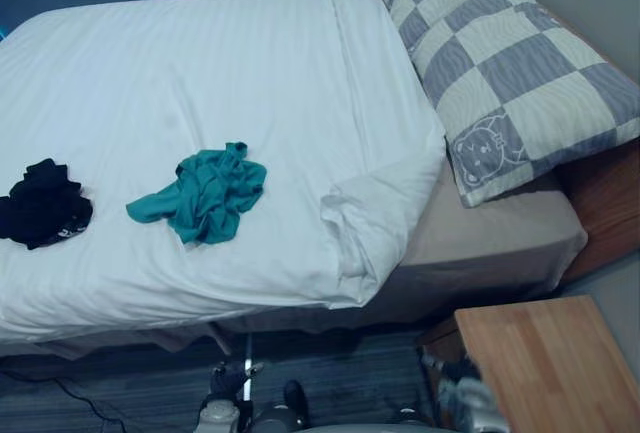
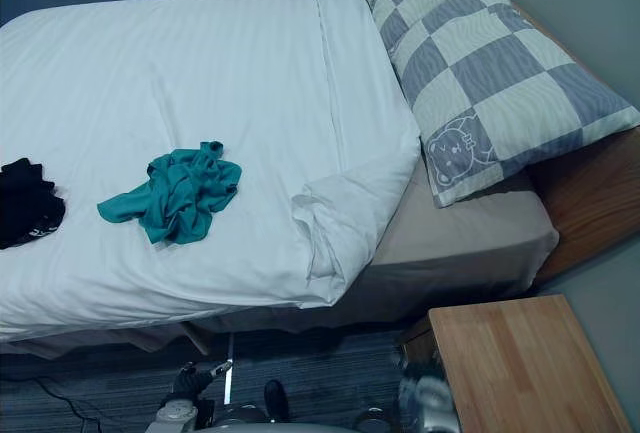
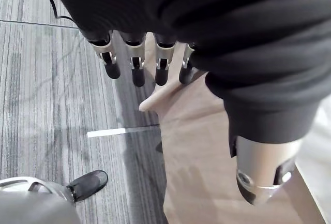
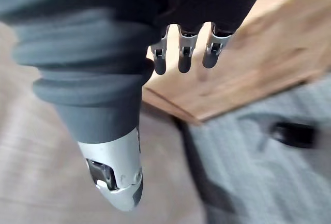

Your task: Tidy the bed and pick cloth on bed and put in laundry

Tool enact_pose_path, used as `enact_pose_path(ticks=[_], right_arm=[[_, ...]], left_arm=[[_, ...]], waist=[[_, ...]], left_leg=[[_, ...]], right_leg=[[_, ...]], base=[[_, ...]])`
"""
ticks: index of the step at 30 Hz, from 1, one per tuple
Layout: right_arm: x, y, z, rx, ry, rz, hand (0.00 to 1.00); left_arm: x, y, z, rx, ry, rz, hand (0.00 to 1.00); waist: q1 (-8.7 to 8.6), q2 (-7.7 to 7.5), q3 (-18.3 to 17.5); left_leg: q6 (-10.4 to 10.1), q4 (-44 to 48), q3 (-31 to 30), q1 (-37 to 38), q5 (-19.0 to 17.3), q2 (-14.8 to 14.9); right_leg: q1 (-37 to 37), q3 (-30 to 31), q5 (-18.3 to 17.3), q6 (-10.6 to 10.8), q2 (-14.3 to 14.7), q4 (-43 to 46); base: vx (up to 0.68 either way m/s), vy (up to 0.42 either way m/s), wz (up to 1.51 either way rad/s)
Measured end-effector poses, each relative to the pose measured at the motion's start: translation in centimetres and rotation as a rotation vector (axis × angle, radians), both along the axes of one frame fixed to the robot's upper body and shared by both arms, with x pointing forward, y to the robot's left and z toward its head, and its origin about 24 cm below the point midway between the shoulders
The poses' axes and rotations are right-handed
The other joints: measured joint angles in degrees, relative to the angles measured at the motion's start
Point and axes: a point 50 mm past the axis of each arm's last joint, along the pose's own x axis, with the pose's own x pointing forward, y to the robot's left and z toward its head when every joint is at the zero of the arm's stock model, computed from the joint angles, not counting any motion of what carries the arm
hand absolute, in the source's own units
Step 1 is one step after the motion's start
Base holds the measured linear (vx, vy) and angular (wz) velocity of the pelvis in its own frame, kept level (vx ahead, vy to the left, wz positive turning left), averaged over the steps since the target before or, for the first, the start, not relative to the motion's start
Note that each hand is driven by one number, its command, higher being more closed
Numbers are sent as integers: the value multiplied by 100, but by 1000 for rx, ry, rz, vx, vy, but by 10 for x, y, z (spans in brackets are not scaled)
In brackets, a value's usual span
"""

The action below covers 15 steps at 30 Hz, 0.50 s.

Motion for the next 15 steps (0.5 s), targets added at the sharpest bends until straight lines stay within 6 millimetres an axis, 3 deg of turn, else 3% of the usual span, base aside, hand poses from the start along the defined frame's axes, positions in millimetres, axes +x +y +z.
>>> enact_pose_path(ticks=[1, 2, 3, 4, 5, 6, 7, 8, 10, 11, 15], right_arm=[[23, -13, 28, -87, -122, 6, 0], [36, -21, 46, -156, -189, 19, 0], [61, -33, 88, -277, -338, 32, 0], [72, -35, 107, -332, -407, 49, 0], [82, -36, 125, -378, -467, 69, 0], [102, -41, 169, -525, -590, 136, 0], [109, -40, 185, -571, -633, 164, 0], [123, -33, 220, -668, -736, 234, 0], [136, -17, 262, -762, -882, 323, 0], [143, -5, 280, -788, -945, 383, 0], [153, 16, 299, -825, -998, 509, 0]], left_arm=[[-1, 0, 0, 9, 4, -29, 0], [-1, 1, 0, 17, 7, -46, 0], [-3, 9, 1, 43, 17, -61, 0], [-9, 16, 1, 61, 36, -62, 0], [-11, 21, 1, 78, 44, -66, 0], [-13, 20, 0, 74, 60, -71, 0], [-14, 19, -1, 73, 64, -78, 0], [-17, 16, -2, 66, 73, -91, 0], [-18, 11, -4, 47, 77, -97, 0], [-15, 9, -3, 44, 70, -108, 0], [11, -1, 3, 44, 4, -174, 0]], waist=[[-161, 28, 11], [-259, 69, 57], [-257, 59, 126], [-253, -19, 143], [-262, -180, 166], [-249, -127, 251], [-222, -83, 277], [-232, 50, 307], [-241, 211, 312], [-234, 293, 342], [-224, 466, 529]], left_leg=[[35, 3, -259, -114, 27, 49], [49, 18, -419, -184, 28, 143], [-103, 34, -531, -306, 133, 313], [-171, 34, -544, -356, 184, 285], [-187, 32, -561, -351, 214, 215], [-236, 10, -579, -355, 285, 273], [-244, 6, -568, -370, 291, 318], [-284, 2, -571, -466, 320, 412], [-349, 2, -586, -690, 367, 514], [-332, 2, -643, -814, 408, 551], [-288, 19, -932, -1096, 584, 589]], right_leg=[[-285, 599, -13, -319, 114, 398], [-495, 1057, -192, -488, 300, 609], [-824, 2042, -323, -272, 841, 434], [-939, 2318, -231, -294, 944, 204], [-992, 2503, 87, -247, 966, 154], [-991, 2441, 111, -177, 993, 148], [-1005, 2453, 145, -188, 1043, 98], [-1025, 2457, 248, -195, 1126, -65], [-1168, 2490, 426, -192, 1229, -268], [-1207, 2478, 516, -203, 1276, -365], [-1306, 2199, 605, -240, 1305, -432]], base=[[-57, -17, 65], [-94, -79, 83], [-104, -136, 56], [-87, -165, 36], [-43, -132, 19], [-7, -94, 2], [-24, -100, -9], [-28, -73, -15], [-24, -76, -11], [-2, -88, -8], [21, -44, 30]])
